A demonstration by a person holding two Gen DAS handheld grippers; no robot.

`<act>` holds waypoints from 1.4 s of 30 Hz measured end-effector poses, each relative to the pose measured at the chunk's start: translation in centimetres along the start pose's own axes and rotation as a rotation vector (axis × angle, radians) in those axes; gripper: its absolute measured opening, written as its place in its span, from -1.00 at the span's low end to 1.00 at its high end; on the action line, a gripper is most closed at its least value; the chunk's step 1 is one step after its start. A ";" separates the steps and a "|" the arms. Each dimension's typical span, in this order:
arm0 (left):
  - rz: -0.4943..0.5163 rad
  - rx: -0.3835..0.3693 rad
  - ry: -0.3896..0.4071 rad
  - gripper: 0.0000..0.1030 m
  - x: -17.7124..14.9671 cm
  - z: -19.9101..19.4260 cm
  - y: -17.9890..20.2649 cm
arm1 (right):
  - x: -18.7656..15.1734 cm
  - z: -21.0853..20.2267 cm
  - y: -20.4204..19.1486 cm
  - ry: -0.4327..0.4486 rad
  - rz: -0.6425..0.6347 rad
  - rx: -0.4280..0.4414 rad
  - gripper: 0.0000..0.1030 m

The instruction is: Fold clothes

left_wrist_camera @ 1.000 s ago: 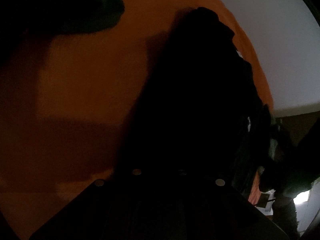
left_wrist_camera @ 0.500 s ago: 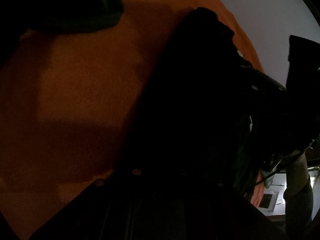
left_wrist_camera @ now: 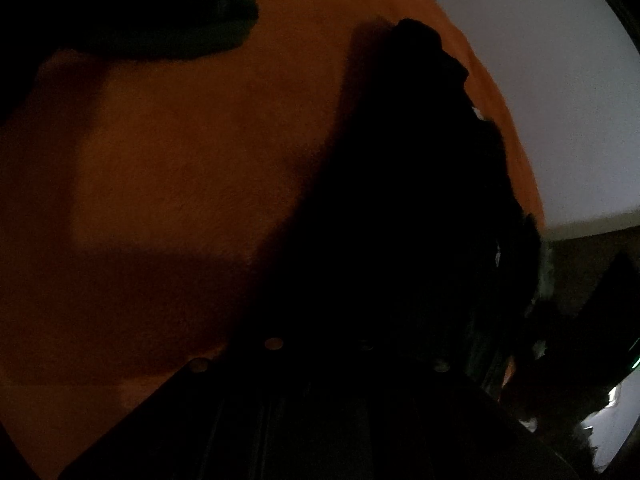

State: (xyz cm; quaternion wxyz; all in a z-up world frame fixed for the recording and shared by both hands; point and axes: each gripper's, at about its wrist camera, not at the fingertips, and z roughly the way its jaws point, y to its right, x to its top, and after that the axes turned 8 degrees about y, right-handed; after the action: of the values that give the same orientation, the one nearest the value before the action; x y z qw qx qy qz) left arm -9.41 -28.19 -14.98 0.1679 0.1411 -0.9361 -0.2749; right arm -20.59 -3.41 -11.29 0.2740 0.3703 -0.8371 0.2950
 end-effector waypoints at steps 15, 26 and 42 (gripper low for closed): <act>0.097 0.053 0.091 -0.87 0.6 -1.4 2.0 | 4.7 2.0 4.9 0.041 0.425 0.056 0.09; -0.015 0.051 0.234 -0.87 2.6 -3.2 0.4 | -3.8 2.5 1.7 -0.077 0.662 0.043 -0.77; 0.268 0.203 0.126 -0.87 1.2 0.8 4.4 | 5.9 0.7 8.2 0.016 0.085 -0.325 -0.20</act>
State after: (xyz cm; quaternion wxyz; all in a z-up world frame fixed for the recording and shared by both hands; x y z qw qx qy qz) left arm -11.57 -24.67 -12.81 0.2462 0.0481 -0.9572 -0.1445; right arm -30.57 -2.13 -10.15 0.3243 0.2831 -0.8864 0.1701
